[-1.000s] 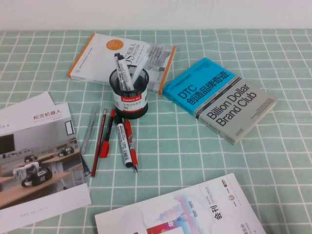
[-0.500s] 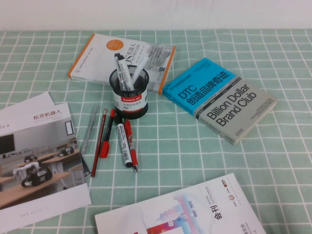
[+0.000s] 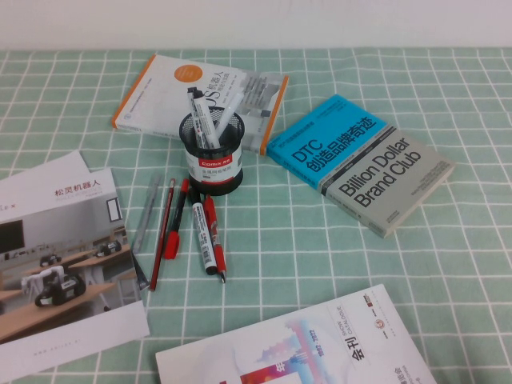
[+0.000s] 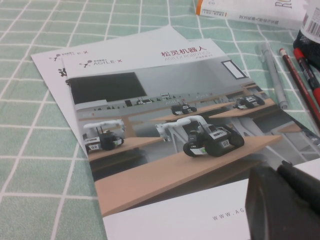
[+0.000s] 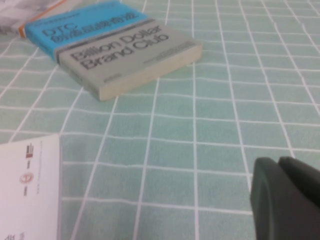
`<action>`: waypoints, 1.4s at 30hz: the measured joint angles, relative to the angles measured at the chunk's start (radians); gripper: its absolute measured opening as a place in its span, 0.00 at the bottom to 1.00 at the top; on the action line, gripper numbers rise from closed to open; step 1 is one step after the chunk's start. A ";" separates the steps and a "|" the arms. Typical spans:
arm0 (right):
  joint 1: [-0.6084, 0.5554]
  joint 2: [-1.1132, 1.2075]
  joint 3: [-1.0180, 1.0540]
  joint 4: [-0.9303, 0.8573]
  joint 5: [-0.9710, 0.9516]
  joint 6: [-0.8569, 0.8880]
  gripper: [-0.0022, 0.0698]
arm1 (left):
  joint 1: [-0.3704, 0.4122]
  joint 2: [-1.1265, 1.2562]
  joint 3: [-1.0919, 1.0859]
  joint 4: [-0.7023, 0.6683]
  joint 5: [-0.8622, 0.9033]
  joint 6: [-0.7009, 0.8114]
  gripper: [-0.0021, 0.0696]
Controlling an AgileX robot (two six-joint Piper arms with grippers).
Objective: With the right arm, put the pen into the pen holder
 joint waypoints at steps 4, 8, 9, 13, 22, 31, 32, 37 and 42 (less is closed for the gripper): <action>0.000 0.000 0.000 0.004 0.009 -0.015 0.00 | 0.000 0.000 0.000 0.000 0.000 0.000 0.02; 0.000 0.000 0.000 0.006 0.011 -0.017 0.00 | 0.000 0.000 0.000 0.000 0.000 0.000 0.02; 0.000 0.000 0.000 0.007 0.011 -0.017 0.00 | 0.000 0.000 0.000 0.000 0.000 0.000 0.02; 0.000 0.000 0.000 0.008 0.013 -0.019 0.00 | 0.000 0.000 0.000 0.000 0.000 0.000 0.02; 0.000 0.000 0.001 0.011 0.013 -0.019 0.00 | 0.000 0.000 0.000 0.000 0.000 0.000 0.02; 0.000 0.000 0.002 0.012 0.013 -0.019 0.00 | 0.000 0.000 0.000 0.000 0.000 0.000 0.02; 0.000 0.000 0.002 0.012 0.013 -0.019 0.00 | 0.000 0.000 0.000 0.000 0.000 0.000 0.02; 0.000 0.000 0.002 0.016 0.013 -0.019 0.00 | 0.000 0.000 0.000 0.000 0.000 0.000 0.02; 0.000 0.000 0.002 0.016 0.013 -0.019 0.00 | 0.000 0.000 0.000 0.000 0.000 0.000 0.02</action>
